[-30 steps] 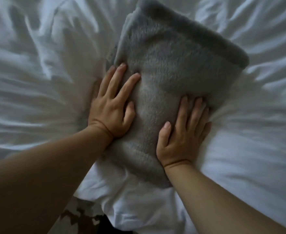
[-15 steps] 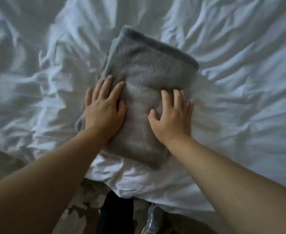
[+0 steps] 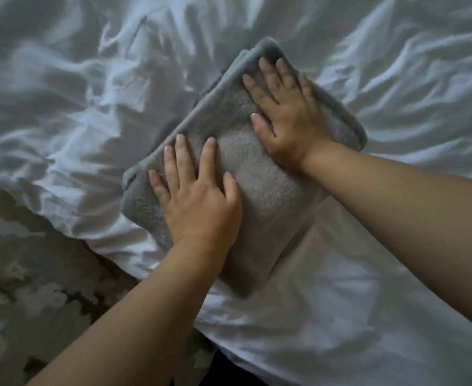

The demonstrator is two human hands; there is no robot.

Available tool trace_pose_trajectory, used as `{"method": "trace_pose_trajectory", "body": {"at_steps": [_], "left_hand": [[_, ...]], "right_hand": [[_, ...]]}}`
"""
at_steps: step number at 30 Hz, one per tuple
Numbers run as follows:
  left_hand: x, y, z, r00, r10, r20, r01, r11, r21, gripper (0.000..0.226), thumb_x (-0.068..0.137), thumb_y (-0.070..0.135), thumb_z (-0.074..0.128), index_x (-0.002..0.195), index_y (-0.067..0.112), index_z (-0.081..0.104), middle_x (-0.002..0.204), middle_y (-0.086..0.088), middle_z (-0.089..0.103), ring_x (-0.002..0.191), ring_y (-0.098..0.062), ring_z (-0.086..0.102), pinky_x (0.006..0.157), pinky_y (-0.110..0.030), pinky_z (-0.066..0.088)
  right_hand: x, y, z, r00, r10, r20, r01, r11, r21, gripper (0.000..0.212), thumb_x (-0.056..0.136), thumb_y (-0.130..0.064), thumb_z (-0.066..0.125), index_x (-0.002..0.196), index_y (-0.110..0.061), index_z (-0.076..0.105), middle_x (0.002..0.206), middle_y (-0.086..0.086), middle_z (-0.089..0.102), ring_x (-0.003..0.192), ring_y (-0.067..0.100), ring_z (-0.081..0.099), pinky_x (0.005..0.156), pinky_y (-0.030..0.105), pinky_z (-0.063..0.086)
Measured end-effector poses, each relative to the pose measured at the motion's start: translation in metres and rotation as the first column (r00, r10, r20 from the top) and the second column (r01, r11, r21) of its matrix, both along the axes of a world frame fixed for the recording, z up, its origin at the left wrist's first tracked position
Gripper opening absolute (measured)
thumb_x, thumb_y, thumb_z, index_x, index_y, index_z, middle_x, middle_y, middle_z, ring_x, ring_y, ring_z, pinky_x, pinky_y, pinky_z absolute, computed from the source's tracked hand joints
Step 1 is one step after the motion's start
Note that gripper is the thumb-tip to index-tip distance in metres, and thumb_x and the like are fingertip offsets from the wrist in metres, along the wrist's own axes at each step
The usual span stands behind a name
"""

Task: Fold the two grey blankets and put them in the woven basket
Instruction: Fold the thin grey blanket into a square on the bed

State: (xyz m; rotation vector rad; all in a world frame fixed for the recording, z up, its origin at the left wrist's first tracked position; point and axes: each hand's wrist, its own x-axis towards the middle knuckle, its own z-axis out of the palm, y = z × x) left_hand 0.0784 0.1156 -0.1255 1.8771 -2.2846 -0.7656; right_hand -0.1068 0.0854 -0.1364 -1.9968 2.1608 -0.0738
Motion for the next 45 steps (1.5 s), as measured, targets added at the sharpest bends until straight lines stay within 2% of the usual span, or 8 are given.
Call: {"method": "trace_pose_trajectory", "body": {"at_steps": [5,17,26,29,32,36,40,45], "left_hand": [[0.021,-0.003,-0.037,0.978,0.204,-0.034,-0.205,0.976,-0.066,0.067,0.085,0.044,0.029,0.15,0.03,0.024,0.16,-0.003,0.016,0.148,-0.02,0.008,0.117,-0.039,-0.006],[0.001,-0.004,-0.124,0.963,0.257,-0.078,-0.268,0.896,-0.354,0.068,0.081,0.039,0.033,0.143,0.013,0.04,0.148,-0.017,0.039,0.137,-0.028,0.028,0.114,-0.039,0.009],[0.015,-0.015,-0.045,0.98,0.2,0.022,-0.199,0.98,-0.018,0.073,0.08,0.04,0.029,0.15,0.02,0.028,0.155,-0.007,0.028,0.143,-0.024,0.022,0.116,-0.04,0.007],[0.016,-0.022,-0.008,0.987,0.1,0.129,-0.114,0.988,0.106,0.066,0.088,0.045,0.029,0.15,0.022,0.022,0.156,-0.005,0.024,0.144,-0.021,0.017,0.118,-0.047,0.006],[0.014,-0.047,0.021,0.985,0.009,0.174,-0.049,0.972,0.23,0.075,0.088,0.064,0.033,0.149,0.021,0.025,0.153,-0.007,0.032,0.141,-0.027,0.027,0.115,-0.051,0.015],[0.0,-0.091,0.028,0.996,-0.087,0.028,0.068,0.913,0.401,0.077,0.082,0.071,0.045,0.134,0.015,0.045,0.13,-0.015,0.056,0.117,-0.036,0.052,0.093,-0.039,0.04],[-0.01,-0.127,0.012,0.996,-0.087,-0.028,0.089,0.848,0.522,0.081,0.071,0.079,0.052,0.12,0.014,0.058,0.108,-0.009,0.063,0.092,-0.03,0.056,0.077,-0.032,0.041],[-0.006,-0.148,-0.002,0.988,-0.107,-0.112,0.155,0.723,0.673,0.088,0.053,0.085,0.062,0.114,0.022,0.064,0.103,-0.002,0.067,0.086,-0.021,0.063,0.083,-0.032,0.049]], "right_hand": [[-0.026,-0.009,-0.023,0.982,0.187,0.021,-0.187,0.982,0.031,0.063,0.094,-0.042,0.028,0.152,-0.019,0.02,0.16,0.011,0.014,0.148,0.029,0.008,0.117,0.042,0.002],[-0.051,-0.024,-0.114,0.931,0.365,0.015,-0.34,0.879,-0.334,0.064,0.092,-0.037,0.031,0.142,0.003,0.037,0.144,0.034,0.035,0.136,0.05,0.028,0.114,0.053,0.024],[-0.036,-0.009,-0.008,0.988,0.151,0.03,-0.153,0.983,0.1,0.064,0.094,-0.042,0.038,0.153,-0.026,0.017,0.162,0.003,0.01,0.149,0.024,0.006,0.118,0.045,0.004],[-0.028,0.024,0.029,0.979,-0.194,0.059,0.184,0.972,0.143,0.068,0.093,-0.04,0.048,0.152,-0.019,0.02,0.159,0.008,0.017,0.145,0.026,0.017,0.119,0.042,0.013],[-0.011,0.064,0.052,0.695,-0.68,0.233,0.639,0.733,0.232,0.073,0.09,-0.037,0.057,0.149,-0.011,0.024,0.151,0.013,0.028,0.138,0.029,0.03,0.114,0.038,0.027],[0.014,0.103,0.051,0.158,-0.934,0.32,0.808,0.308,0.501,0.068,0.086,-0.04,0.062,0.142,-0.01,0.038,0.14,0.013,0.048,0.125,0.031,0.049,0.103,0.037,0.041],[0.036,0.114,0.029,-0.44,-0.77,0.462,0.698,0.03,0.715,0.04,0.086,-0.035,0.067,0.114,-0.008,0.06,0.116,0.01,0.066,0.102,0.027,0.063,0.091,0.04,0.053],[0.05,0.107,0.017,-0.734,-0.489,0.471,0.495,0.09,0.864,0.036,0.083,-0.039,0.068,0.109,-0.014,0.068,0.108,0.005,0.073,0.095,0.02,0.069,0.078,0.034,0.056]]}}
